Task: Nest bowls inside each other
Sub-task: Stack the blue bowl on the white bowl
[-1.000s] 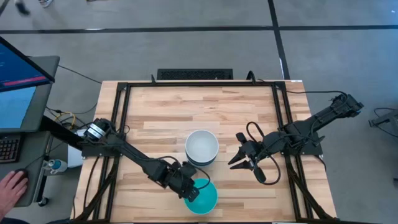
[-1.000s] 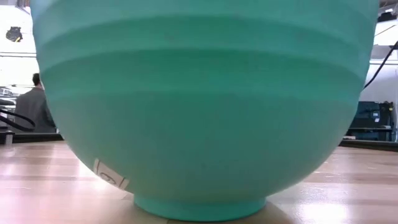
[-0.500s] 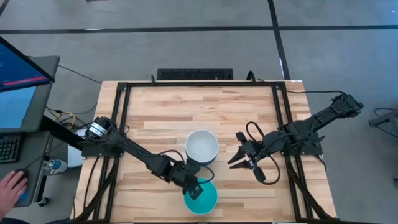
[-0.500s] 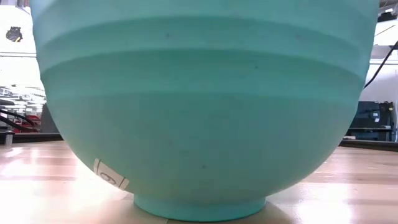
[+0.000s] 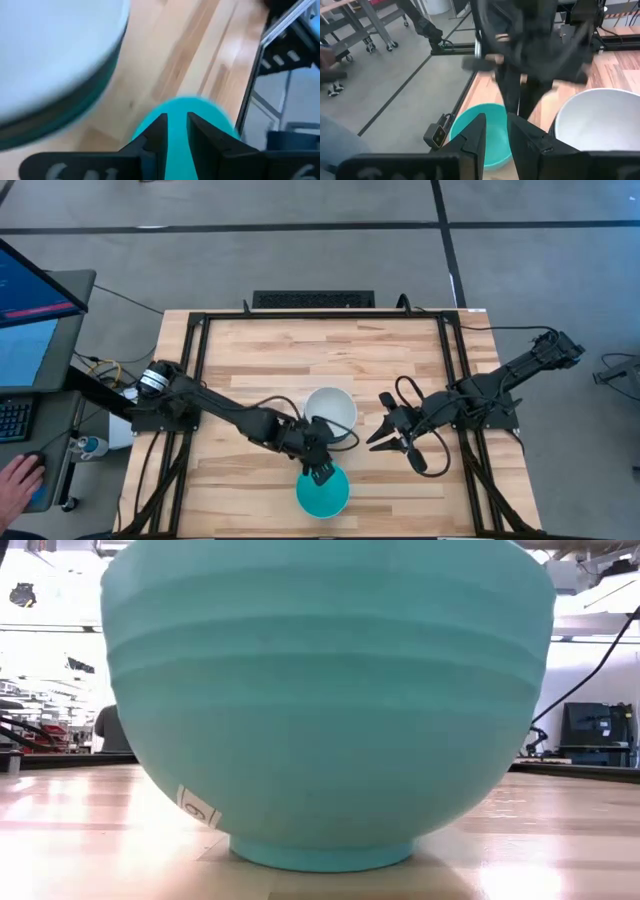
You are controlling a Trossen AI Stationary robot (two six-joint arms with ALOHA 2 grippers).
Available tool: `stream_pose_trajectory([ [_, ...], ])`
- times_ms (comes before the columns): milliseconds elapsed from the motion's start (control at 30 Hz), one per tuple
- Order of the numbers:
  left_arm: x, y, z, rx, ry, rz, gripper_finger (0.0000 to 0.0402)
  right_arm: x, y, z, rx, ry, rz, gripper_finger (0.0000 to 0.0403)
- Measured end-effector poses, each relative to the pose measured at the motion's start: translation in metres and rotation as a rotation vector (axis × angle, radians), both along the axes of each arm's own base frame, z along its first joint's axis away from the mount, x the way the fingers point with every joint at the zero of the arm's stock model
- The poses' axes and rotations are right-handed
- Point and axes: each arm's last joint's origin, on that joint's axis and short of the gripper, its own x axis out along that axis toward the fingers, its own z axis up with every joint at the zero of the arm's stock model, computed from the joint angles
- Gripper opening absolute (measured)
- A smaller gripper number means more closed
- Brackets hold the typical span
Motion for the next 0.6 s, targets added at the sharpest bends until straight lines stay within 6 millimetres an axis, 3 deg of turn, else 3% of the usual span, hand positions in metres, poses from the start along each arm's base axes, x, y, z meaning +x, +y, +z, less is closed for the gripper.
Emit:
stream_pose_trajectory([
  [100, -0.001, 0.003, 0.025, 0.098, 0.034, -0.015, 0.0062, 0.0, 0.0, -0.001, -0.004, 0.008, 0.0, 0.0102],
  [200, -0.007, 0.006, 0.034, 0.163, 0.134, -0.03, 0.0062, -0.001, 0.0, -0.001, -0.007, 0.015, 0.0, 0.0102],
  [600, -0.027, -0.017, 0.012, 0.099, 0.271, -0.016, 0.0061, -0.001, -0.001, -0.004, -0.029, 0.036, 0.002, 0.0102],
])
